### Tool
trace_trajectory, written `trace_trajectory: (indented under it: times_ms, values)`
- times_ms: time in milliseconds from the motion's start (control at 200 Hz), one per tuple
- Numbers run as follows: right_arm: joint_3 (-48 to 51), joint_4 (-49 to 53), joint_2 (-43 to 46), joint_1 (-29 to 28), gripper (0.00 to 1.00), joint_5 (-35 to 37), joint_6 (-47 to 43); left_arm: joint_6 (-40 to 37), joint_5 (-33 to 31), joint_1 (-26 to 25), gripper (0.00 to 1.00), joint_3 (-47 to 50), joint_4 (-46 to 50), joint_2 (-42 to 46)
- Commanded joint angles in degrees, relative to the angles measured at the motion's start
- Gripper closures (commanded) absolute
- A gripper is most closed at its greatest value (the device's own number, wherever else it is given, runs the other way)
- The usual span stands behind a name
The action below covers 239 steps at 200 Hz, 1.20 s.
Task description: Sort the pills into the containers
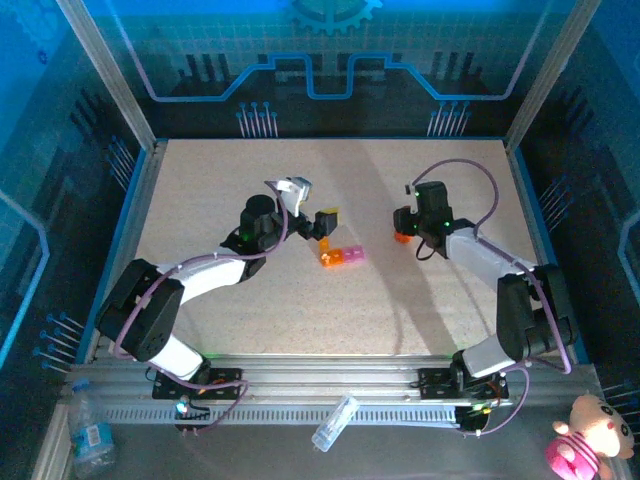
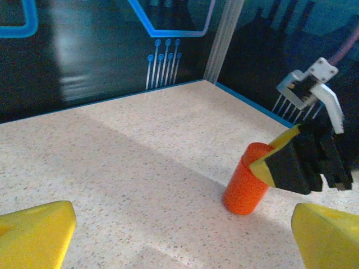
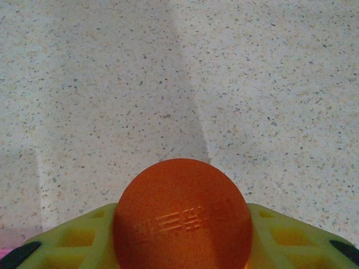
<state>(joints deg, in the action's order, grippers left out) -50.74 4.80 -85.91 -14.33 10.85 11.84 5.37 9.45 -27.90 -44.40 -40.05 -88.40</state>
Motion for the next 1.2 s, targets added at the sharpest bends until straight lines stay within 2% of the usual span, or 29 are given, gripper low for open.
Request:
trace_trajectory:
  times_ms: [0,70,170,235,315,395,535,650,791,931,1046,1131,1191]
  values:
    - [1.81,-5.38,0.82,-0.70,0.76,2.79,0.89,-1.93,-3.73,0.30,0.01,0.04,1.95,2.09]
    - [2.52,-6.16,1.26,-1.06,0.72,3.21,0.65,-1.97,-4.50,0.32,0.01,0.02,2.06,2.09]
    - [1.36,-3.98,0.67,-1.20,0.60,3.51,1.08,-2.02,-5.18,0.35,0.01,-0.09,2.31,2.09]
    - [1.24,-3.53,0.63,-1.15,0.51,3.05,1.25,-1.72,-5.32,0.37,0.01,-0.39,2.82,2.09]
    - [0.79,-2.42,0.87,-0.90,0.35,2.59,1.87,-1.46,-5.32,0.33,0.01,-0.78,3.52,2.00]
    - [-0.53,-0.99,2.25,-0.29,0.29,0.69,2.22,-1.47,-5.36,0.30,0.01,-1.44,4.55,2.18]
    - [-5.16,3.35,7.10,0.88,0.26,-4.02,3.61,-1.84,-5.70,0.56,0.01,-2.61,6.53,2.69]
    - [-11.83,9.89,7.80,0.88,0.26,-12.22,3.41,-0.51,-5.17,1.55,0.01,-3.39,7.71,3.06]
    - [-19.59,18.52,4.43,-0.94,0.28,-22.31,2.46,2.32,-6.49,2.44,0.01,-3.80,7.23,2.80]
    - [-24.07,24.49,-0.16,-5.80,0.29,-25.84,0.92,1.75,-5.22,3.12,0.01,-5.02,10.30,2.88]
    - [-24.68,25.53,-4.91,-9.18,0.30,-26.45,1.15,2.45,-5.47,3.83,0.01,-5.17,11.48,2.84]
    - [-24.36,25.27,-8.52,-10.85,0.31,-26.83,1.86,2.48,-5.89,4.32,0.08,-6.31,15.18,2.58]
    - [-24.14,25.09,-10.95,-11.87,0.32,-25.90,2.21,2.29,-5.50,4.65,0.23,-7.91,19.03,2.19]
